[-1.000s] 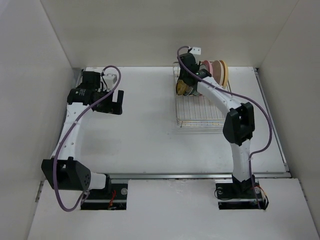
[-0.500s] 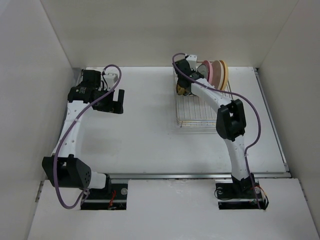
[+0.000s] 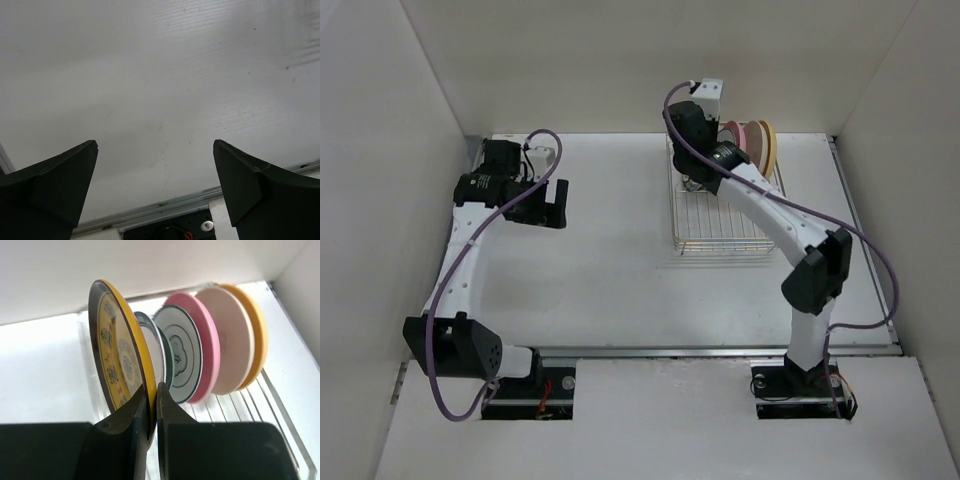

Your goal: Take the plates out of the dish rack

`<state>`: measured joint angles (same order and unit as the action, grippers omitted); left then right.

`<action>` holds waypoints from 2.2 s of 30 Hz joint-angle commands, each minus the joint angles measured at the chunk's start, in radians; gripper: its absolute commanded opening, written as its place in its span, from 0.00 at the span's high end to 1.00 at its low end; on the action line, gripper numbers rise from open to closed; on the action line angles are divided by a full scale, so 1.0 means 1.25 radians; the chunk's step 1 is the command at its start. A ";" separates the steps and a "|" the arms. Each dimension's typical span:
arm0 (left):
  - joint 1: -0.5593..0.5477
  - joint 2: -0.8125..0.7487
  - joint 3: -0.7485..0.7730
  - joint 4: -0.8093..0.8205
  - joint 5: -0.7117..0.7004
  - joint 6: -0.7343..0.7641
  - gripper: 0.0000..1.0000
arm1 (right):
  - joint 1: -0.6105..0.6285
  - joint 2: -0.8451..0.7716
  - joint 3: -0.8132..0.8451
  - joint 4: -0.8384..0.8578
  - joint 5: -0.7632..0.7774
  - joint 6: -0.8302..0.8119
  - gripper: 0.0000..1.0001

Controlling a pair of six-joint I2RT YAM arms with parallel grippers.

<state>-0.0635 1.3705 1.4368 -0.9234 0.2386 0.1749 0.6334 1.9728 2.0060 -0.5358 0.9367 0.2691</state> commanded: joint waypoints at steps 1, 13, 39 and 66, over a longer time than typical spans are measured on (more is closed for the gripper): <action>0.003 -0.056 0.040 -0.014 -0.032 -0.005 0.00 | 0.052 -0.124 -0.034 0.051 0.007 -0.023 1.00; 0.003 -0.096 0.004 0.056 -0.393 -0.087 0.00 | 0.085 0.067 -0.146 0.179 -1.088 0.080 1.00; 0.003 -0.104 -0.003 0.049 -0.338 -0.080 0.00 | 0.092 -0.048 -0.105 0.002 -0.619 0.082 0.25; 0.003 -0.081 -0.011 0.049 -0.274 -0.072 0.00 | -0.172 0.140 0.070 -0.003 -0.346 0.067 0.51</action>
<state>-0.0635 1.2758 1.4326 -0.8715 -0.1242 0.0807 0.4156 2.1735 2.0838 -0.6163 0.5106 0.3592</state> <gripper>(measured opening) 0.997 0.507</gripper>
